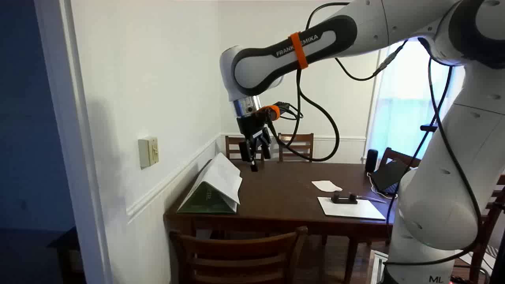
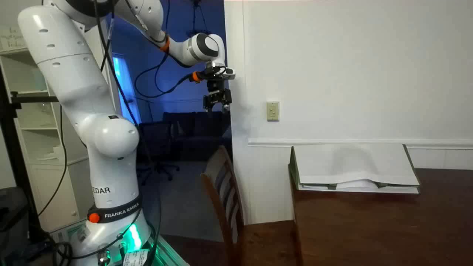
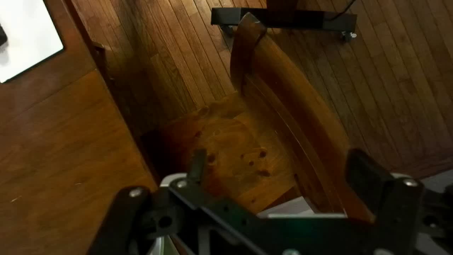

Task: Push in the chair

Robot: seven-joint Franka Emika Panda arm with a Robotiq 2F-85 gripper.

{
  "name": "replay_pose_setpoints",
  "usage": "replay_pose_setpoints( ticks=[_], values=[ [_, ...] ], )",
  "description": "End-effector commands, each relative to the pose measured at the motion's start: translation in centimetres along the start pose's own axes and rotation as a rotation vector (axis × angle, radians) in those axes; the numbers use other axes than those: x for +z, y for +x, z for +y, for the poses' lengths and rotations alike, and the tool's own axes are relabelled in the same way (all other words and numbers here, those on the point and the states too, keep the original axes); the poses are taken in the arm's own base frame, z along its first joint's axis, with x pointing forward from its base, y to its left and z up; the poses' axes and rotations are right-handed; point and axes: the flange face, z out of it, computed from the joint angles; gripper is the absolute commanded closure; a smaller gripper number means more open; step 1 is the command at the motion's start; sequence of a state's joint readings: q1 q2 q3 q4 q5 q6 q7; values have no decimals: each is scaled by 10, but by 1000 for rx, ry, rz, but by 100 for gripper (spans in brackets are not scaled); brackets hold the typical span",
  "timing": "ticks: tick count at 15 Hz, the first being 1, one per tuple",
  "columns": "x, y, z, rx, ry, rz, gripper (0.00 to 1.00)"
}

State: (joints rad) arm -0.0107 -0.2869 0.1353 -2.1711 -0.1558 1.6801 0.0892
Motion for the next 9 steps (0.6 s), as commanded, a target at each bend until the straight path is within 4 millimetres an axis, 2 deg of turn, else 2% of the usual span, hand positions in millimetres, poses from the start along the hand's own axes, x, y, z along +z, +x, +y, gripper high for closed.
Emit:
replay_pose_setpoints(
  ticks=[1,8,9],
  values=[
    [0,0,0,0,0,-1,0],
    [0,0,0,0,0,-1,0],
    [4,-1,-9,5,25,49,0]
  ],
)
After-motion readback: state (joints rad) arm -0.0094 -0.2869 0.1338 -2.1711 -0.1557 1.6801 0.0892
